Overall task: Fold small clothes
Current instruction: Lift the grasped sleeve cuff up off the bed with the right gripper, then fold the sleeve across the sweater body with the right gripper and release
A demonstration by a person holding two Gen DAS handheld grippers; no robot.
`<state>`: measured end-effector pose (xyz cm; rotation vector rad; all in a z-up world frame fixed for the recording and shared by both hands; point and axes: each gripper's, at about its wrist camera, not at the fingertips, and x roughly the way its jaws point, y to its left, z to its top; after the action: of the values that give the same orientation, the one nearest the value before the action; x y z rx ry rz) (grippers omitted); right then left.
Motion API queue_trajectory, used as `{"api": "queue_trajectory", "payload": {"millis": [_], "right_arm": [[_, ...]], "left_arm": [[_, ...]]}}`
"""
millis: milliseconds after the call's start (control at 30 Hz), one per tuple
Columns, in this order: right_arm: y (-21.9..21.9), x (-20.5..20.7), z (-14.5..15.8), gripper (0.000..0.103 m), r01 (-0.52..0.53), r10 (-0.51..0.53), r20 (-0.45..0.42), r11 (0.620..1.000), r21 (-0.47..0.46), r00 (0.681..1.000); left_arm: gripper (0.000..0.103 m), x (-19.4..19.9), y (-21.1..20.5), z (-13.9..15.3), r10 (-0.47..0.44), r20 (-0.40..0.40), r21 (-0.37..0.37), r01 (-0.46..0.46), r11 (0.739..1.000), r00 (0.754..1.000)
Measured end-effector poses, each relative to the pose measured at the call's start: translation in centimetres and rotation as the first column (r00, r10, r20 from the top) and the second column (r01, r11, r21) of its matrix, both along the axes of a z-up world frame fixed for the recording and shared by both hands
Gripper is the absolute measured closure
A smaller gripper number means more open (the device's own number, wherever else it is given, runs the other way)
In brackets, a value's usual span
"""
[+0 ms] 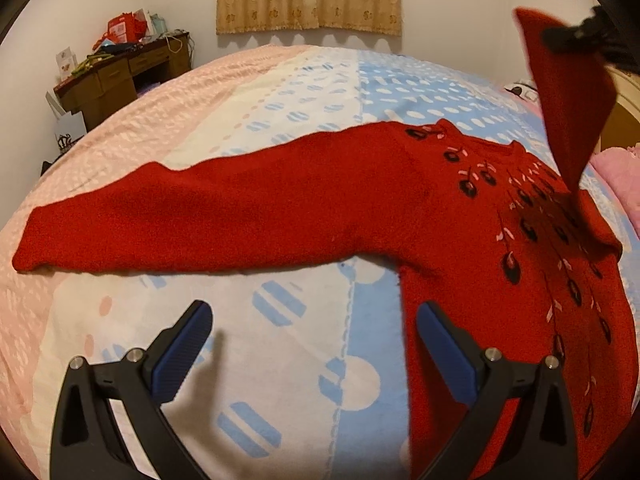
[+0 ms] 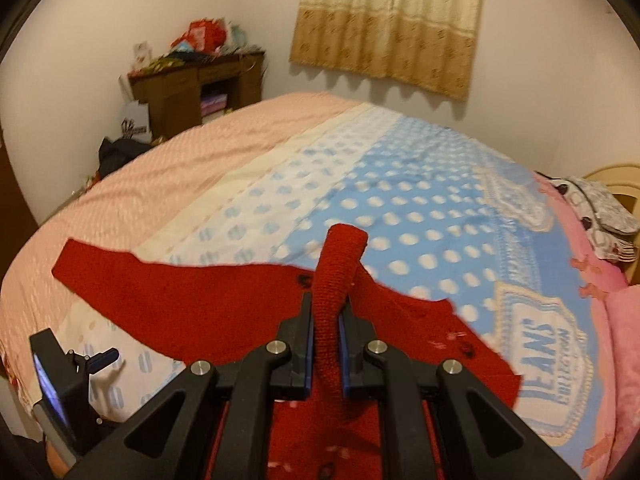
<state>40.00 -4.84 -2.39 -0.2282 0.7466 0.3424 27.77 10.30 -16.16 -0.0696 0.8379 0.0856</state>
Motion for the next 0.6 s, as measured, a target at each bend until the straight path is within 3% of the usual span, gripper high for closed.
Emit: {"api": "queue_trajectory", "payload": {"millis": [267, 600], "right_arm": [[6.1, 0.9, -6.2, 0.094, -0.064, 0.062, -0.092, 0.998, -0.015, 0.994], [9.1, 1.7, -10.4, 0.094, -0.091, 0.083, -0.152, 0.994, -0.052, 0.985]], "left_arm": [[0.000, 0.0, 2.3, -0.8, 0.039, -0.017, -0.037, -0.040, 0.999, 0.999], [0.000, -0.1, 3.1, -1.1, 0.049, -0.020, -0.050, -0.050, 0.997, 0.999]]}}
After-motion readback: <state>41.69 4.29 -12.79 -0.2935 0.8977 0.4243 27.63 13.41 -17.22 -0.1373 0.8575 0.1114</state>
